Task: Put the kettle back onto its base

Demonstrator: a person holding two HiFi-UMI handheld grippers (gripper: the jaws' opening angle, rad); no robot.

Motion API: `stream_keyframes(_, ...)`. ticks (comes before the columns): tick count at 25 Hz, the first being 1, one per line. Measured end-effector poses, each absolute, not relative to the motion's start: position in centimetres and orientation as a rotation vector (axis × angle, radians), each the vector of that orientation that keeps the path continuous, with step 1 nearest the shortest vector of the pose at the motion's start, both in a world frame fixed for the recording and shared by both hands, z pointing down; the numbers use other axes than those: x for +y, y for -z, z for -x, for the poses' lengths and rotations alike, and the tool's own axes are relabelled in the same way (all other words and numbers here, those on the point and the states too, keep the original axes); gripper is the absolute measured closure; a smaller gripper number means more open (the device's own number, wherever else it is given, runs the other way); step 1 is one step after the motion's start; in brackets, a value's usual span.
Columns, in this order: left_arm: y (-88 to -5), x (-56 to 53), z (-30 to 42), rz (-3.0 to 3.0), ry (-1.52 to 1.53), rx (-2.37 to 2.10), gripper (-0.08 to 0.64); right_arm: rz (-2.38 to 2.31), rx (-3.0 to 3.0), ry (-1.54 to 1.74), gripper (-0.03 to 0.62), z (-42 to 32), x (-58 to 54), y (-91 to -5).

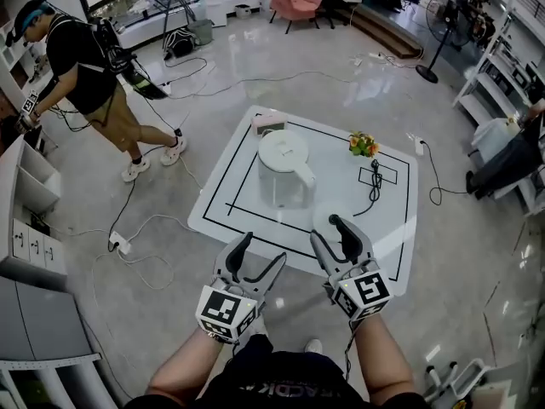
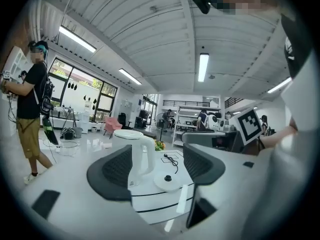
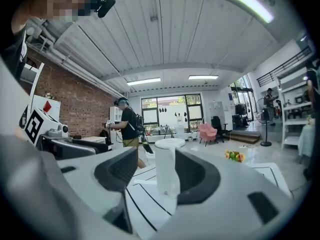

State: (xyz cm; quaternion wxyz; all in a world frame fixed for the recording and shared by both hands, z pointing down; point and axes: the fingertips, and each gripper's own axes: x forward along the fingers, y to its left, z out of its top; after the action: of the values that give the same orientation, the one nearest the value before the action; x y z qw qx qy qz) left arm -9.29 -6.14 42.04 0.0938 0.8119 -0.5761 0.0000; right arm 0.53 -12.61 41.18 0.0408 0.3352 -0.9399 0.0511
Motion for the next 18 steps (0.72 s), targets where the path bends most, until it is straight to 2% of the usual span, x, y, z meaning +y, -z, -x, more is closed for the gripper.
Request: stream_keyframes(18, -42.2, -9.0, 14.0, -2.515, 0.004, -1.518, 0.249, -1.216, -2.764, -0.232, 0.376, 4.0, -17.1, -42.7)
